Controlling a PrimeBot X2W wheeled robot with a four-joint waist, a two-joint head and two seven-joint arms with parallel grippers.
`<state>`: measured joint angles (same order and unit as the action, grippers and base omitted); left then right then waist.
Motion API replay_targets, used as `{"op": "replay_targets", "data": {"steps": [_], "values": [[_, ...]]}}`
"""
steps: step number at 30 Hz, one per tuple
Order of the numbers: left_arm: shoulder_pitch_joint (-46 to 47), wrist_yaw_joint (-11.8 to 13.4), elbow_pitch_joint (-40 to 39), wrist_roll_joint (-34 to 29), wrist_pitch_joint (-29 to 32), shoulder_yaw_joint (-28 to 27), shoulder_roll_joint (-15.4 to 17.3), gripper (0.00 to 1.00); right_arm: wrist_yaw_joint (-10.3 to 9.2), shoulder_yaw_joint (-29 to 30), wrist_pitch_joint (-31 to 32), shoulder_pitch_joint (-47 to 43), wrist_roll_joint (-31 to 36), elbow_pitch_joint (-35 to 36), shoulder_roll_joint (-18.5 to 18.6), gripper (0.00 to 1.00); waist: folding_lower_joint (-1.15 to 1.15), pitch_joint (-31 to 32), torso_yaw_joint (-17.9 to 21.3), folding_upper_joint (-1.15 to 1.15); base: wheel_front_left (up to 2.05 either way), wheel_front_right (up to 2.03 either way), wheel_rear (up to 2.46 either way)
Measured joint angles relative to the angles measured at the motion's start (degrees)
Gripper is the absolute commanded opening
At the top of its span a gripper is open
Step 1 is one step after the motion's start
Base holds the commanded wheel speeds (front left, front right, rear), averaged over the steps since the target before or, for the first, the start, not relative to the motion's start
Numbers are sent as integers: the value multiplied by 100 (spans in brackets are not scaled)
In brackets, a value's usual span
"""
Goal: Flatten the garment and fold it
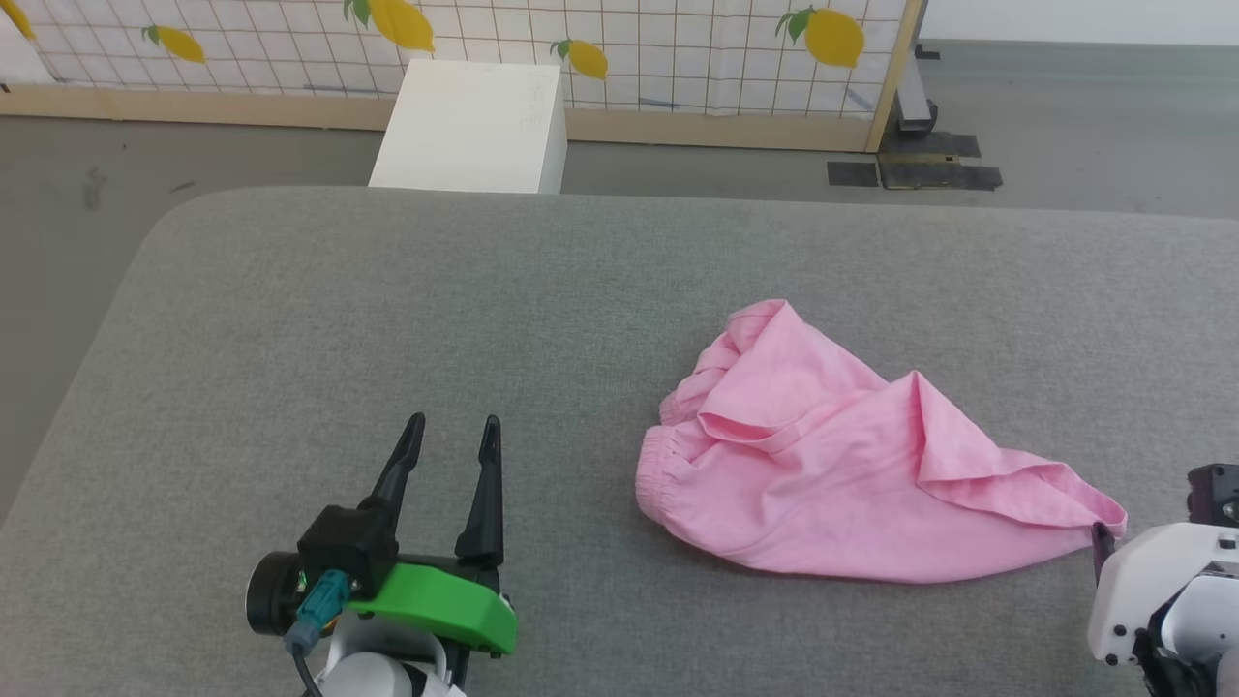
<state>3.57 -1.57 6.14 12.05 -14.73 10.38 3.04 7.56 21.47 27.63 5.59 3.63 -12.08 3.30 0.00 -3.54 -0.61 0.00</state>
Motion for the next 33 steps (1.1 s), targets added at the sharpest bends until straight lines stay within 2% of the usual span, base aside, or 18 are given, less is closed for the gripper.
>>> {"op": "replay_targets", "data": {"steps": [4,8,12,18,20,21,22,28,31,33], "values": [[0,-18,11,0,0,-1,-1,100,0,-425,-588,-242,-170,728,-18,100,0,34,7,0,0,0,0],[3,-20,-12,0,0,-11,-2,100,2,-1479,-1067,-308,-325,1188,-45,100,0,-3,12,0,0,0,0],[54,-19,-55,0,-1,19,-2,100,2,-1944,-850,-229,-361,827,130,100,0,-114,-7,0,0,0,0],[196,-14,-97,2,0,103,-3,100,2,-1894,-476,371,-310,-69,208,100,0,-296,-135,0,0,0,0],[207,1,-97,3,0,120,-3,100,2,-1855,-427,549,-268,-302,199,97,0,-347,-190,0,0,0,0],[207,5,-97,3,0,121,-3,100,2,-1839,-404,608,-260,-383,197,36,0,-364,-209,0,0,0,0],[207,10,-97,3,0,123,-3,100,2,-1825,-399,664,-256,-476,198,0,0,-384,-231,0,0,0,0],[204,37,-94,3,0,88,-3,100,2,-1845,-425,783,-265,-716,205,0,0,-404,-242,0,0,0,0],[201,43,-82,3,0,64,-3,100,2,-2013,-260,636,-499,-382,238,0,0,-341,-192,0,0,0,0],[177,44,-85,4,0,35,-3,100,2,-2264,203,221,-833,191,382,0,0,-278,-141,0,0,0,0]]}}
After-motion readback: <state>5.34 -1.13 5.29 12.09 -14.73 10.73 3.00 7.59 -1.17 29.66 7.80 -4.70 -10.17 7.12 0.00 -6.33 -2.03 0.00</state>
